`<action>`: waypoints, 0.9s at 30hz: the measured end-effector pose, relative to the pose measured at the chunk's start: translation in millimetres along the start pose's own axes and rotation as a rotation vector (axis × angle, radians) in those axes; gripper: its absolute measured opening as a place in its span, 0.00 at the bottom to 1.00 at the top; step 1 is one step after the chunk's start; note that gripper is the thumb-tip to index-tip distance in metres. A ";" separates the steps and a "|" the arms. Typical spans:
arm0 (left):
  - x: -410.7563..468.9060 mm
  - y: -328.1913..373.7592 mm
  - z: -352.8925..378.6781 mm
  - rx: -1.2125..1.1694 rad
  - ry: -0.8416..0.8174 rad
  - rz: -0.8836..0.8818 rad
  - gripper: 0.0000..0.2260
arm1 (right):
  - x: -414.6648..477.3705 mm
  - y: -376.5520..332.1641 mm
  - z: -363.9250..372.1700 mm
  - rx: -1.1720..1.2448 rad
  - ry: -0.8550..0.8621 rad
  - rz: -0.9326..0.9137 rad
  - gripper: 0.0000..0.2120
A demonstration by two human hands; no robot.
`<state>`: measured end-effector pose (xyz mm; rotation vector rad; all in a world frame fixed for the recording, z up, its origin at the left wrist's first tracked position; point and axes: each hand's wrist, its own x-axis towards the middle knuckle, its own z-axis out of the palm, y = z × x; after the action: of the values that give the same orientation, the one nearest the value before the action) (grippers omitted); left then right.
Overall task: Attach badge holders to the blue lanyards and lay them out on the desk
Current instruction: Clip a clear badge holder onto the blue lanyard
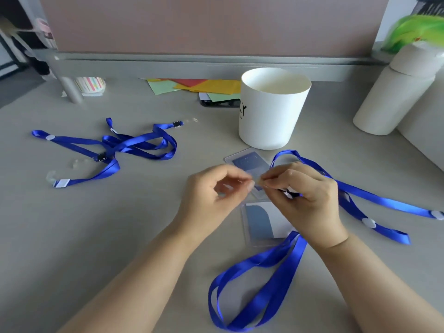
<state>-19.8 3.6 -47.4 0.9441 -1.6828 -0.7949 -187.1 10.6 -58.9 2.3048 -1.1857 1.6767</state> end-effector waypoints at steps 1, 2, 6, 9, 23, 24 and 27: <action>-0.7 1.4 -2.1 -0.038 -0.012 -0.068 0.09 | 0.3 -0.9 0.2 -0.004 -0.009 -0.023 0.09; -0.6 1.9 -4.7 -0.033 -0.040 -0.097 0.12 | 1.3 -0.5 0.9 -0.006 -0.015 -0.046 0.09; -0.6 5.8 -9.9 0.209 -0.111 -0.008 0.08 | -0.4 3.5 4.3 -0.053 -0.029 -0.145 0.04; -1.2 7.0 -6.8 0.331 -0.086 -0.012 0.06 | -1.1 4.6 7.2 -0.115 -0.043 -0.197 0.05; -8.1 13.7 -3.3 0.376 -0.112 -0.341 0.04 | -19.6 -2.8 14.2 -0.191 -0.190 -0.251 0.07; -7.7 13.7 -4.4 0.301 -0.109 -0.371 0.06 | -19.8 -3.7 14.2 -0.176 -0.170 -0.226 0.08; -7.5 12.9 -6.2 0.185 -0.117 -0.413 0.12 | -19.9 -6.6 15.3 -0.124 -0.131 -0.156 0.12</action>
<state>-15.3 15.9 -38.0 1.4272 -1.7050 -0.9916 -173.4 19.1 -79.3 2.3920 -1.0651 1.3808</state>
